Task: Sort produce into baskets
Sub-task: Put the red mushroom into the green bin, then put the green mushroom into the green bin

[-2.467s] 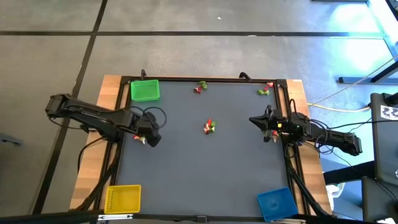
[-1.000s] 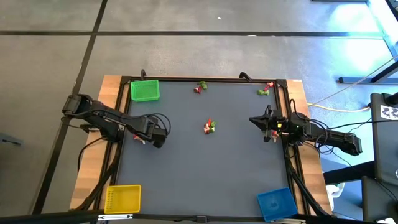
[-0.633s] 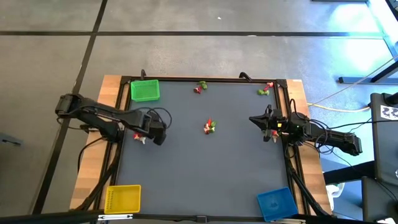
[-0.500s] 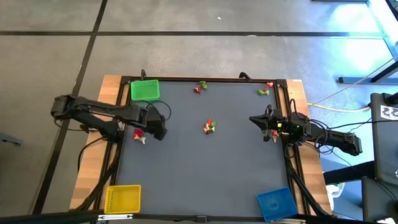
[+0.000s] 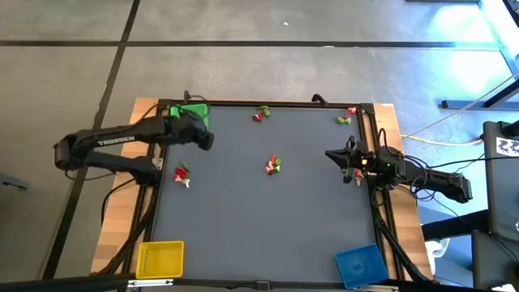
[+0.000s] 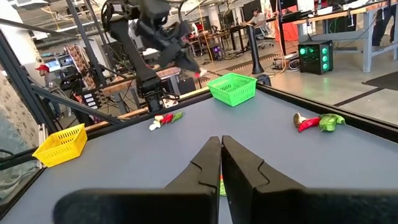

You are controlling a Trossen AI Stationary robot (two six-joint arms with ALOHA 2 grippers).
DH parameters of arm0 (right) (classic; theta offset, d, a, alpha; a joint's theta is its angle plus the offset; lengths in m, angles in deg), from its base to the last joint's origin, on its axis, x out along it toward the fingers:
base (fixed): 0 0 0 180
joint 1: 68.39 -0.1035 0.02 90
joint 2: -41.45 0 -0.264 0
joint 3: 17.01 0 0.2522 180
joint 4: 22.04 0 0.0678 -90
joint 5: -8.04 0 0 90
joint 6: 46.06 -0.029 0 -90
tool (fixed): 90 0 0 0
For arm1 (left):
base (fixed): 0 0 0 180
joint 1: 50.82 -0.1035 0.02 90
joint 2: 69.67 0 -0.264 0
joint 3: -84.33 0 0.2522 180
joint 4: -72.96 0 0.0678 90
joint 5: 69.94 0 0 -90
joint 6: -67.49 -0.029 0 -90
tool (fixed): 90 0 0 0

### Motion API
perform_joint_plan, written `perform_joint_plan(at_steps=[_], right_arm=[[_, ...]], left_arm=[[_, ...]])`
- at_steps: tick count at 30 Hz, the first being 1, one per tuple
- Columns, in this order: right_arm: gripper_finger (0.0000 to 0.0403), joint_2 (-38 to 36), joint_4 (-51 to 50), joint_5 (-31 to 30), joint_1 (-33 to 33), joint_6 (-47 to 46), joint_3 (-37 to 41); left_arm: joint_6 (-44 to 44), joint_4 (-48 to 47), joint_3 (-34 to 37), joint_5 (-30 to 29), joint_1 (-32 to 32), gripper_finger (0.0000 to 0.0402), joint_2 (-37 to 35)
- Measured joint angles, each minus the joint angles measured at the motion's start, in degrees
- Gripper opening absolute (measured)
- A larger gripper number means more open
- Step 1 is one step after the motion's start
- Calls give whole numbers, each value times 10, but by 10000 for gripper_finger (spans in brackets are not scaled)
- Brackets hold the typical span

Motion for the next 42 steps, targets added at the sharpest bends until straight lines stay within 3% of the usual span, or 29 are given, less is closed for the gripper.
perform_joint_plan(at_steps=[7, 16, 28, 34, 42], right_arm=[[17, 0, 0, -1, 0, -1, 0], [17, 0, 0, -2, 0, -1, 0], [17, 0, 0, -3, 0, 2, 0], [17, 0, 0, -3, 0, 3, 0], [17, 0, 0, -3, 0, 3, 0]], left_arm=[[-92, 91, 10, -94, -89, 56, 21], [-127, 159, 48, -98, -172, 56, 68], [-147, 162, 54, -96, -183, 60, 92], [-144, 162, 54, -90, -182, 117, 92], [-148, 160, 52, 20, -181, 177, 73]])
